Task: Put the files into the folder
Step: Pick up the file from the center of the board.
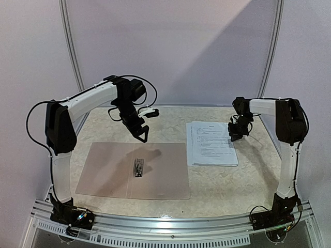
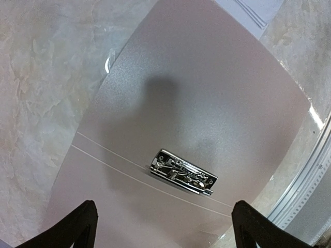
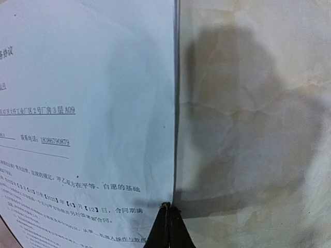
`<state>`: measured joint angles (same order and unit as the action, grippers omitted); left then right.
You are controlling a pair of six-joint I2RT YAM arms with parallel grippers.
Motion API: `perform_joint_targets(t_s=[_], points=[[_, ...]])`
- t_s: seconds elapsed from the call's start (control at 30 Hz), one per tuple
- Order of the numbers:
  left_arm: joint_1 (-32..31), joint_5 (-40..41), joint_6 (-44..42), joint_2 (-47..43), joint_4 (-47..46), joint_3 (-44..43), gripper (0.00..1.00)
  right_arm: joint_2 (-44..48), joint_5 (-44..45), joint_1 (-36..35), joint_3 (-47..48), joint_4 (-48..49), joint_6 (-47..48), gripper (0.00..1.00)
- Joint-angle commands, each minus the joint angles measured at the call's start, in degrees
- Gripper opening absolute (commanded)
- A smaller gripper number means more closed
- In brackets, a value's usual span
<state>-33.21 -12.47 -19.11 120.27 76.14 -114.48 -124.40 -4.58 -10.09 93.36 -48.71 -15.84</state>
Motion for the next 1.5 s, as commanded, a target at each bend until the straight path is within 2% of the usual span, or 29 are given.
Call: perform_joint_targets(t_s=[0.0, 0.23, 0.4, 0.63, 0.97, 1.23, 1.47], points=[[-0.2, 0.6, -0.8, 0.7, 0.9, -1.1, 0.92, 2.2, 1.1, 0.2, 0.0, -1.3, -0.1, 0.00], [-0.2, 0.5, -0.5, 0.6, 0.6, -1.1, 0.92, 8.3, 0.8, 0.2, -2.5, -1.3, 0.6, 0.00], [-0.8, -1.0, 0.4, 2.1, -0.7, -2.2, 0.91, 13.2, -2.6, 0.2, -6.4, 0.0, 0.6, 0.00], [-6.3, -2.5, 1.3, 8.5, -1.4, -8.1, 0.90, 17.4, -7.4, 0.2, -11.2, -0.6, 0.0, 0.00], [-15.8, -4.6, 4.0, 16.2, -8.5, -11.3, 0.90, 25.5, -9.6, 0.2, -25.3, -4.4, -0.2, 0.00], [-20.5, -3.7, 7.2, 21.3, -15.8, -13.3, 0.90, 31.4, -16.5, 0.3, -36.7, 4.7, -6.2, 0.00], [-20.8, -2.1, 7.9, 22.8, -17.5, -13.4, 0.90, 33.6, -20.6, 1.2, -42.5, 13.6, -12.1, 0.00]])
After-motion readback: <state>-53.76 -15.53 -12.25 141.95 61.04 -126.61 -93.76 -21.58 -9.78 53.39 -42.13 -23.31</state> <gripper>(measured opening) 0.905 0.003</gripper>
